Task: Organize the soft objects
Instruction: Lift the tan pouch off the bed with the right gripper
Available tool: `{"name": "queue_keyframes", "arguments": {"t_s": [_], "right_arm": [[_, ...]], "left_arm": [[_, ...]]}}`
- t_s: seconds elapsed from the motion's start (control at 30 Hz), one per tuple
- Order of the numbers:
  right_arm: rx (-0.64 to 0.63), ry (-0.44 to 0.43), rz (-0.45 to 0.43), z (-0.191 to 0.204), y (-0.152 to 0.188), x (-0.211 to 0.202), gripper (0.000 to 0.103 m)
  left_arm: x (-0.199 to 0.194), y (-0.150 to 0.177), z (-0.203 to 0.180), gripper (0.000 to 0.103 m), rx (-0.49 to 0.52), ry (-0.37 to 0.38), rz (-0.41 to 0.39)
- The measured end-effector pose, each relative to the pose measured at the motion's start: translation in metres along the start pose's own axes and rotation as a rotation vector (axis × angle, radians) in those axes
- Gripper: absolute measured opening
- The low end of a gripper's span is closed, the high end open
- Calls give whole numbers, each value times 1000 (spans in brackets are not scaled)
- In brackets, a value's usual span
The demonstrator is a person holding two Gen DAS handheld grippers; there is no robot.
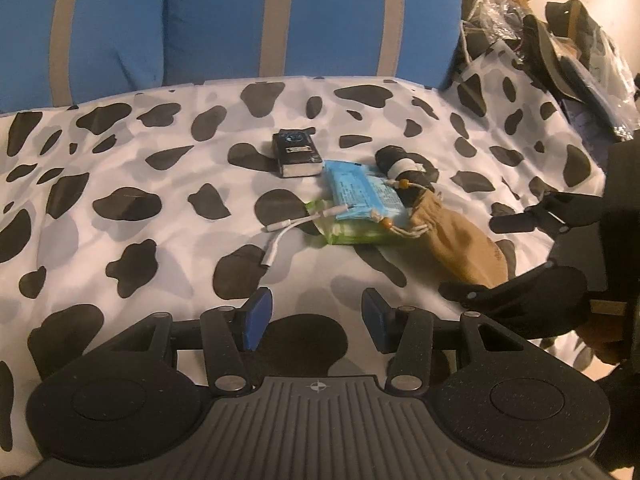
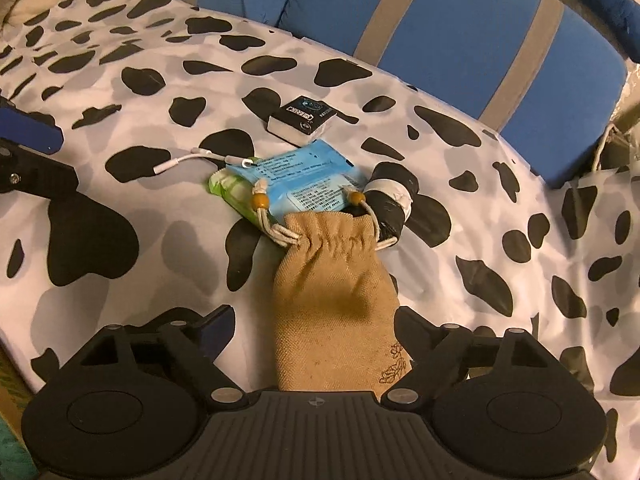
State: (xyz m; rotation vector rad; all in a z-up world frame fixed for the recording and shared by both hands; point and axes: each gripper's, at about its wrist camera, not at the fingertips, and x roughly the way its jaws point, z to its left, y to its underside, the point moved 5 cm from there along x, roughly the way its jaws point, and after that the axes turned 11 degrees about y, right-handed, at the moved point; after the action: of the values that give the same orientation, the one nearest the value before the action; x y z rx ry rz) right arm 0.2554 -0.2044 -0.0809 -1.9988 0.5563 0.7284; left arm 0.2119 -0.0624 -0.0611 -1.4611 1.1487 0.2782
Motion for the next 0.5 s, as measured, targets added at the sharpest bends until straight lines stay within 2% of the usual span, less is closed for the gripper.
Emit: {"name": "queue_keyframes", "arguments": {"t_s": [0.1,0.17,0.2,0.23,0.27,0.3,0.5], "right_arm": [[-10,33,6,-1,3,4,84],[-2,37,21,-3,5,6,68],[5,42,25,-6,5,6,47],[11,48,25,-9,5,5,20],[14,61,24,-12,5,4,9],[17,73,12,-15,4,1,5],[73,122,-87,-44,-4,-35,3]], "left_arm": [[1,1,-4,49,24,1,2],[2,1,-5,49,31,-4,7],[3,1,-5,49,29,-5,8],[3,1,-6,49,25,-3,7],[3,0,-7,49,24,3,5],[3,-1,-9,49,27,8,1],[8,-4,-20,49,64,4,-1]]}}
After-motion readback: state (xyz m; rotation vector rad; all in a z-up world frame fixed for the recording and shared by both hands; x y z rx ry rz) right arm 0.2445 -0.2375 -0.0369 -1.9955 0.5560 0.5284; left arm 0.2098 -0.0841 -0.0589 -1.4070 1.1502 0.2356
